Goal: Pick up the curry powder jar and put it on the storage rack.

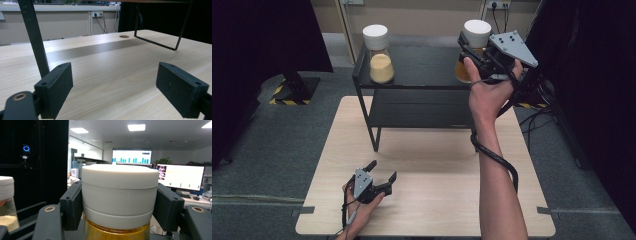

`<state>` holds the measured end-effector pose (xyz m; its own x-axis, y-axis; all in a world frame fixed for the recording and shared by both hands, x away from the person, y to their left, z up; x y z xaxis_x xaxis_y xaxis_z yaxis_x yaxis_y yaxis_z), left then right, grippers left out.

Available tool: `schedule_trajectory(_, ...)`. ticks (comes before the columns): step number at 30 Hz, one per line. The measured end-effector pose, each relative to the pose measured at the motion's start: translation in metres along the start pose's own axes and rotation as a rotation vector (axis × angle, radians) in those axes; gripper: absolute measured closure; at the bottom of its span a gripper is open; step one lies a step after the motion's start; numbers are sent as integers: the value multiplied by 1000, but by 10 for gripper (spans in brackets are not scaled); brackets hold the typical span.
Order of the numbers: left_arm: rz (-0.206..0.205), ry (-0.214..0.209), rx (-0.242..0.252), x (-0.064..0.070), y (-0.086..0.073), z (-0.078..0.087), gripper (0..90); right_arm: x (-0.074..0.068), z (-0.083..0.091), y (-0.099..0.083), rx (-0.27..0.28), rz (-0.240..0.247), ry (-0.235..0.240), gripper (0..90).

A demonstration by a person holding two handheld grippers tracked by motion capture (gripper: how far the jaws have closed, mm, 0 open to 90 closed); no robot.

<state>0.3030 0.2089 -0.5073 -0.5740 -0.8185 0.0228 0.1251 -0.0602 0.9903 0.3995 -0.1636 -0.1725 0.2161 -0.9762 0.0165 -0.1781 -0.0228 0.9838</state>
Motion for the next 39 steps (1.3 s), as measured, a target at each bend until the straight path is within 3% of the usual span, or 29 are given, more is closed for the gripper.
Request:
schedule_trajectory(18, -3, -2, 0, 0, 0, 0, 135, 4, -26, -11, -61, 11, -37, 340)
schedule_trajectory(39, -8, -4, -5, 0, 0, 0, 135, 8, -34, -20, -85, 9, -42, 339)
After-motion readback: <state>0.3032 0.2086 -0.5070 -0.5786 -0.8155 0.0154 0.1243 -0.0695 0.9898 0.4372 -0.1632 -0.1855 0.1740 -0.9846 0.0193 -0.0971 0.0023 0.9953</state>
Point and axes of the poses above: each handheld gripper's, and its own axes: z roughly backward along the jaws, y roughly out of its top, x roughly to its right, the point moved 9 cm from there along -z, roughly forward along the jaws, and after that the axes turned 5 degrees about -y, right-handed, at the moved point
